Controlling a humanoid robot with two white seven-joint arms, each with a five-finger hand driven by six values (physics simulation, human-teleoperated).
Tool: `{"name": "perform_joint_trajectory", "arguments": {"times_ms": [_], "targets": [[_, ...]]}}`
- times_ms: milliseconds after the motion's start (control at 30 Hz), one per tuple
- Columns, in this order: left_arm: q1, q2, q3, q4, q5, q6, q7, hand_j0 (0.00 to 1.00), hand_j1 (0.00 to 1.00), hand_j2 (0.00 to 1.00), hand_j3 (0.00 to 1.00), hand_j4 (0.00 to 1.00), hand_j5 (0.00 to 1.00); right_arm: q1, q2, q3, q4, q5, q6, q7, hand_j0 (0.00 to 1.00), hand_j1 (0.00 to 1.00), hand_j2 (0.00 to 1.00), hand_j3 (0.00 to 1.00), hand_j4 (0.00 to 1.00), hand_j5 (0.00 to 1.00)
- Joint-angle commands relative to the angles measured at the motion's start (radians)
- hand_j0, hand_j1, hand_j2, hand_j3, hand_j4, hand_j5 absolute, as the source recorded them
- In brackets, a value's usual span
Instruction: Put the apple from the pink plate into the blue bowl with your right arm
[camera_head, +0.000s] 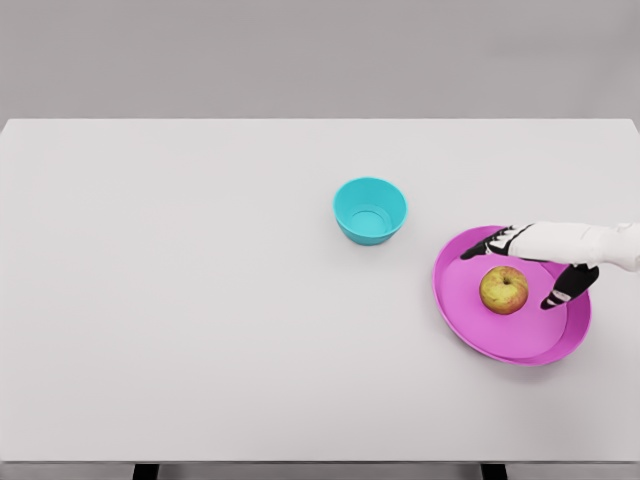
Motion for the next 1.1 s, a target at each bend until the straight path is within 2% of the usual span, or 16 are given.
{"name": "perform_joint_trajectory", "arguments": {"times_ms": [0, 300, 400, 767, 800, 833, 867, 900, 967, 1033, 1067], "targets": [[0.0, 0.0, 0.0, -0.001, 0.0, 0.0, 0.0, 1.0, 1.0, 1.0, 1.0, 1.0, 1.0, 0.0, -0.001, 0.0, -0.001, -0.001, 0.002, 0.0, 1.0, 1.0, 1.0, 1.0, 1.0, 1.0], [0.0, 0.0, 0.0, -0.001, 0.0, 0.0, 0.0, 1.0, 1.0, 1.0, 1.0, 1.0, 1.0, 0.003, 0.028, 0.003, 0.004, 0.003, 0.004, 0.0, 1.0, 1.0, 1.0, 1.0, 1.0, 1.0], [0.0, 0.0, 0.0, 0.001, 0.0, 0.0, 0.0, 1.0, 1.0, 1.0, 1.0, 1.0, 1.0, 0.015, 0.056, 0.003, 0.053, 0.016, -0.008, 0.002, 1.0, 1.0, 1.0, 1.0, 1.0, 1.0], [0.0, 0.0, 0.0, -0.001, 0.0, 0.0, 0.0, 1.0, 1.0, 1.0, 1.0, 1.0, 1.0, 0.028, 0.058, 0.006, 0.056, 0.03, -0.007, 0.002, 1.0, 1.0, 1.0, 1.0, 1.0, 1.0], [0.0, 0.0, 0.0, 0.001, 0.0, 0.0, 0.0, 1.0, 1.0, 1.0, 1.0, 1.0, 1.0, 0.028, 0.054, 0.008, 0.058, 0.03, -0.008, 0.005, 0.92, 0.92, 0.92, 0.92, 0.92, 0.92], [0.0, 0.0, 0.0, 0.001, -0.001, 0.0, 0.0, 1.0, 1.0, 1.0, 1.0, 1.0, 1.0, 0.028, 0.057, 0.008, 0.061, 0.036, -0.007, 0.005, 0.9, 0.9, 0.9, 0.9, 0.9, 0.9], [0.0, 0.0, 0.0, 0.001, 0.0, 0.0, 0.0, 1.0, 1.0, 1.0, 1.0, 1.0, 1.0, 0.028, 0.059, 0.008, 0.062, 0.046, -0.007, 0.005, 0.83, 0.83, 0.83, 0.83, 0.83, 0.83], [0.0, 0.0, 0.0, -0.001, 0.0, 0.0, 0.003, 1.0, 1.0, 1.0, 1.0, 1.0, 1.0, 0.029, 0.061, 0.015, 0.062, 0.049, -0.014, 0.014, 0.65, 0.65, 0.65, 0.65, 0.65, 0.65], [0.0, 0.0, 0.0, -0.001, -0.001, 0.0, 0.0, 1.0, 1.0, 1.0, 1.0, 1.0, 1.0, 0.029, 0.062, 0.025, 0.07, 0.049, -0.025, 0.014, 0.57, 0.57, 0.57, 0.57, 0.57, 0.57], [0.0, 0.0, 0.0, 0.001, 0.0, 0.0, 0.0, 1.0, 1.0, 1.0, 1.0, 1.0, 1.0, 0.029, 0.062, 0.025, 0.072, 0.049, -0.025, 0.014, 0.55, 0.55, 0.55, 0.55, 0.55, 0.55], [0.0, 0.0, 0.0, 0.001, 0.0, 0.0, 0.0, 1.0, 1.0, 1.0, 1.0, 1.0, 1.0, 0.029, 0.062, 0.026, 0.072, 0.051, -0.03, 0.014, 0.46, 0.46, 0.46, 0.46, 0.46, 0.46]]}}
